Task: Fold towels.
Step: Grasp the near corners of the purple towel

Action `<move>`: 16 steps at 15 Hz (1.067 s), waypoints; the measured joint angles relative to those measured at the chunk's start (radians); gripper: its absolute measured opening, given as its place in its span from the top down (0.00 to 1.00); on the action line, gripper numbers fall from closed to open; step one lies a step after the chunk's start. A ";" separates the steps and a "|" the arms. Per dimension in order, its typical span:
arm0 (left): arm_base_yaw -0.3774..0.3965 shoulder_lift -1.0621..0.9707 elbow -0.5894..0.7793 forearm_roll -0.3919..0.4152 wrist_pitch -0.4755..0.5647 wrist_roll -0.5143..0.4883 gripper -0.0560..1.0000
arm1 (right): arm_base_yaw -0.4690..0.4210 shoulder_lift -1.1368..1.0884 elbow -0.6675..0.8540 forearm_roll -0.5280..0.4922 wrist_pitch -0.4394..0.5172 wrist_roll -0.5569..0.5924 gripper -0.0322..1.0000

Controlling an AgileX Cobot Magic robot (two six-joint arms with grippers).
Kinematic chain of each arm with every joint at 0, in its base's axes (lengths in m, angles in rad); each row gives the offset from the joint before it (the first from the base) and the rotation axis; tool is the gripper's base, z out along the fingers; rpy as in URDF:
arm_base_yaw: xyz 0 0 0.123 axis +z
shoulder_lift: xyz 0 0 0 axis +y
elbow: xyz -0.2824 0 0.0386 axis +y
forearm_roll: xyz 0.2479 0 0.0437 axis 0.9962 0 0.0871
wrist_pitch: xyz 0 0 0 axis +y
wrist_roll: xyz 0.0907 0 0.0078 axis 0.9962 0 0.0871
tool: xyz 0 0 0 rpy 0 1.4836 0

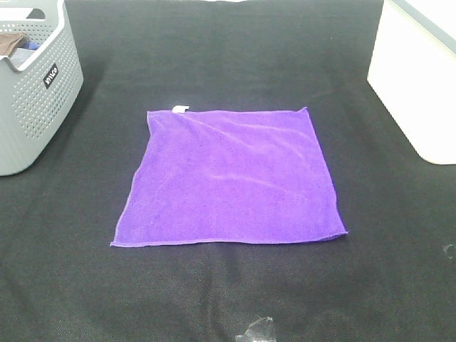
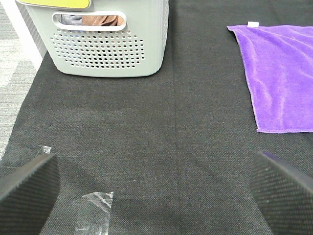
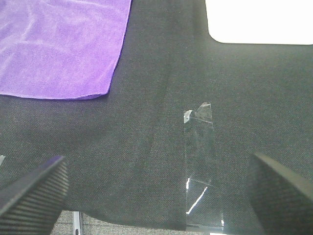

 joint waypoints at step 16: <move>0.000 1.520 -0.412 -0.585 -0.213 0.487 0.01 | 0.000 1.541 -0.487 0.533 -0.251 -0.390 0.06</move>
